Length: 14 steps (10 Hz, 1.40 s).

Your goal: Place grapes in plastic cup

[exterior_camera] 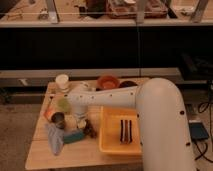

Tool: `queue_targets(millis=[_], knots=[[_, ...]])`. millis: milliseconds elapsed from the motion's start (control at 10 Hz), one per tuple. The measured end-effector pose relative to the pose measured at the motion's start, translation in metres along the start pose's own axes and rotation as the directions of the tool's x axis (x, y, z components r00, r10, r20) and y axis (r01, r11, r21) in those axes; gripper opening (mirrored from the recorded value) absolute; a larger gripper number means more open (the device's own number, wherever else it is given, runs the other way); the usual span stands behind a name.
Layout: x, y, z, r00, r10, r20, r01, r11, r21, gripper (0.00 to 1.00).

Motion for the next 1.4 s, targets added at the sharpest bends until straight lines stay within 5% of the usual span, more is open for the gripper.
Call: queue_targets(millis=[300, 600, 700, 900, 1200, 1400], knots=[[0.002, 0.002, -0.007, 1.0, -0.003, -0.016, 0.003, 1.0, 0.003, 0.09], [-0.001, 0.001, -0.04, 0.999, 0.018, -0.035, -0.017, 0.999, 0.044, 0.09], [-0.004, -0.004, -0.094, 0.998, 0.053, -0.045, -0.048, 0.994, 0.093, 0.09], [-0.002, -0.009, -0.141, 0.994, 0.097, -0.049, -0.089, 0.987, 0.132, 0.09], [0.008, -0.027, -0.202, 0.987, 0.155, -0.036, -0.145, 0.968, 0.205, 0.09], [0.009, -0.056, -0.224, 0.986, 0.164, -0.015, -0.155, 0.955, 0.254, 0.09]])
